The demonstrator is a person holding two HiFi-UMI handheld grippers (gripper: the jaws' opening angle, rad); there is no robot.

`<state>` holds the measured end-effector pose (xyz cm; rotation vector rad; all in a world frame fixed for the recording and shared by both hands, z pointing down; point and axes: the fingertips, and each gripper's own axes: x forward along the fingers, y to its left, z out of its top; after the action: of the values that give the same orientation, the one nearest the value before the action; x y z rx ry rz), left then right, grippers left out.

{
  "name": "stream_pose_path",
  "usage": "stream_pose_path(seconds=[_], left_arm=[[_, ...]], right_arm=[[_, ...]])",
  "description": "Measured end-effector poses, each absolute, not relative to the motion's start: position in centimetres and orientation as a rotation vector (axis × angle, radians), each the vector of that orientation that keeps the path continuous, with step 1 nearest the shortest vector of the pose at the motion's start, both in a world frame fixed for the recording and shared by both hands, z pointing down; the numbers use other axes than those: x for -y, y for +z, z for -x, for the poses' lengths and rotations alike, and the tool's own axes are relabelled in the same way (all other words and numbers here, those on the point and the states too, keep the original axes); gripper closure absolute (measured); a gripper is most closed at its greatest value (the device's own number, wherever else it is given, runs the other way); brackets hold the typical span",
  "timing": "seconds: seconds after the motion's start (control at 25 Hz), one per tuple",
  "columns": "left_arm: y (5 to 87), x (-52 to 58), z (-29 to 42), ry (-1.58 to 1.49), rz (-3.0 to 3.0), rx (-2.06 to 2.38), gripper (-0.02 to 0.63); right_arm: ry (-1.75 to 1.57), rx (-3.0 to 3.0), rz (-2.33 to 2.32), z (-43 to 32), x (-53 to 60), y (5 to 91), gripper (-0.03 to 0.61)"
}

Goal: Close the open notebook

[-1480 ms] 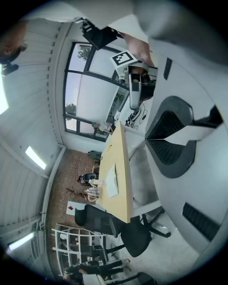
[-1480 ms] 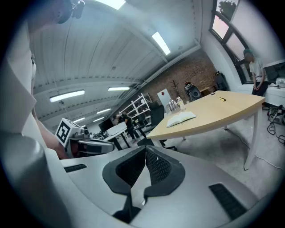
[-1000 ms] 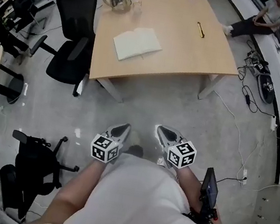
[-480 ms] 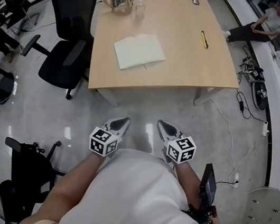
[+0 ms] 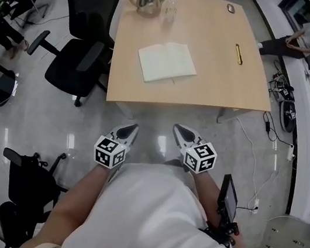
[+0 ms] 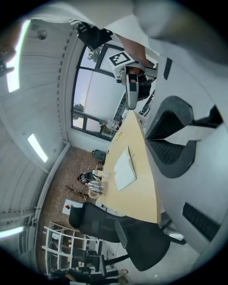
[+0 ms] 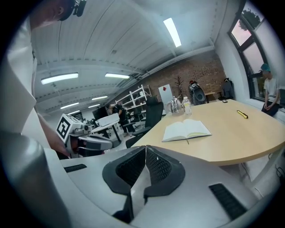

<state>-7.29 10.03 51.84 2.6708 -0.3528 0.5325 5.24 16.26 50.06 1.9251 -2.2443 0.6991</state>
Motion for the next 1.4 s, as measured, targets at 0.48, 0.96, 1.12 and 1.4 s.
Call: stream_pose_path(seconds=[0.48,0.96,1.12,1.4], left_arm=[[52.7,-7.2,9.5,0.504,-2.609,0.496,0.604],[52.9,-3.1,5.9,0.515,-2.560,0.587,0.604],[52.6,-1.8,4.0,0.534,-2.556,0.598,0.604],[52.7,-0.2,1.0,0.574,-2.528,0.622,0.604]], right_arm=[[0.690,2.289,-1.755,-4.1,-11.7,51.5,0.561],[0.633,2.241,-1.623,-8.8,-5.7,54.0,0.561],[0.646,2.198,-1.599,-11.2,-4.1,55.7,0.561],[0.611,2.054,-1.639,-16.9,-1.4,58.0,0.561]])
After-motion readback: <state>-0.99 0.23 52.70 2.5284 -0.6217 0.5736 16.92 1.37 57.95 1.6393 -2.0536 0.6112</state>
